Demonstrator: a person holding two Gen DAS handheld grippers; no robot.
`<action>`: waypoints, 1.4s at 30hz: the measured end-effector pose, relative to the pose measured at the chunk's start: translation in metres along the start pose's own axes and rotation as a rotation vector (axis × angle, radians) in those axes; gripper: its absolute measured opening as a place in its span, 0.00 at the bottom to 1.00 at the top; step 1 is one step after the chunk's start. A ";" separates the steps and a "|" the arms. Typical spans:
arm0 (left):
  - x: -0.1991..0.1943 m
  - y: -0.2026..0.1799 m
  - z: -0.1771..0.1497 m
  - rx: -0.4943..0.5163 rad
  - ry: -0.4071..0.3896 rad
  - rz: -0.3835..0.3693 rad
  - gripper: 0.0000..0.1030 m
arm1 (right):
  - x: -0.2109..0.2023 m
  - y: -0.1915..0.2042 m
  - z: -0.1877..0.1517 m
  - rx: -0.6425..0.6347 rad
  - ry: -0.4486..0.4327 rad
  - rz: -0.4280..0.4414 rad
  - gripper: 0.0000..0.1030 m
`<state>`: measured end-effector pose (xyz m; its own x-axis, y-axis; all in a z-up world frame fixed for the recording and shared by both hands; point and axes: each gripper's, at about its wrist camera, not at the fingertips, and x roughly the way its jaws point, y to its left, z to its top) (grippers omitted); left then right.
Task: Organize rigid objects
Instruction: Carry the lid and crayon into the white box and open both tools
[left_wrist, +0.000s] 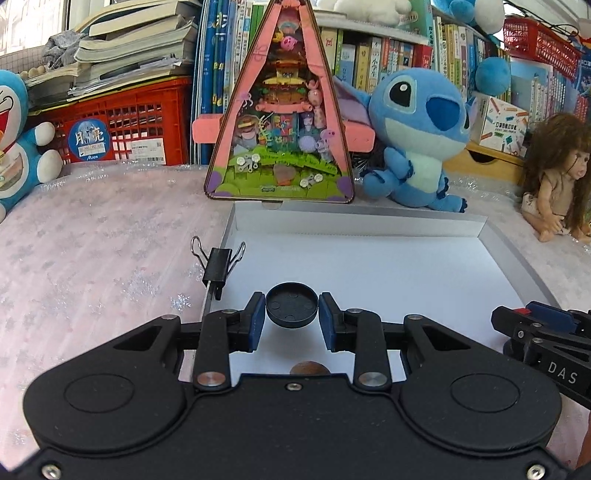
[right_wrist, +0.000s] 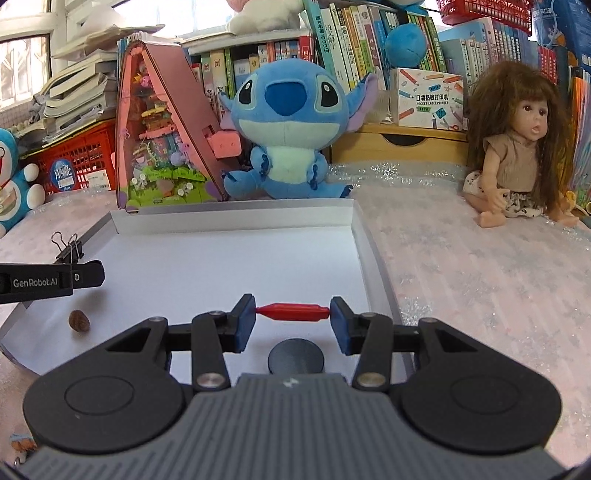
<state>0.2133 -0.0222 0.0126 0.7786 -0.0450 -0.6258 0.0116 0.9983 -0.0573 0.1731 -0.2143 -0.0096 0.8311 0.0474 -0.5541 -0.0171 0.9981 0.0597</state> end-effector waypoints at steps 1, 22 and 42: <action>0.001 0.000 0.000 -0.001 0.003 0.001 0.29 | 0.001 0.000 0.000 -0.002 0.003 0.001 0.48; 0.011 -0.004 -0.006 0.019 0.034 0.012 0.29 | 0.010 0.006 0.000 -0.033 0.048 -0.008 0.48; 0.012 -0.004 -0.007 0.033 0.035 0.020 0.32 | 0.009 0.005 -0.001 -0.036 0.048 -0.007 0.59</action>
<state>0.2175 -0.0274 -0.0001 0.7564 -0.0257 -0.6537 0.0171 0.9997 -0.0195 0.1801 -0.2086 -0.0150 0.8038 0.0413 -0.5934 -0.0322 0.9991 0.0259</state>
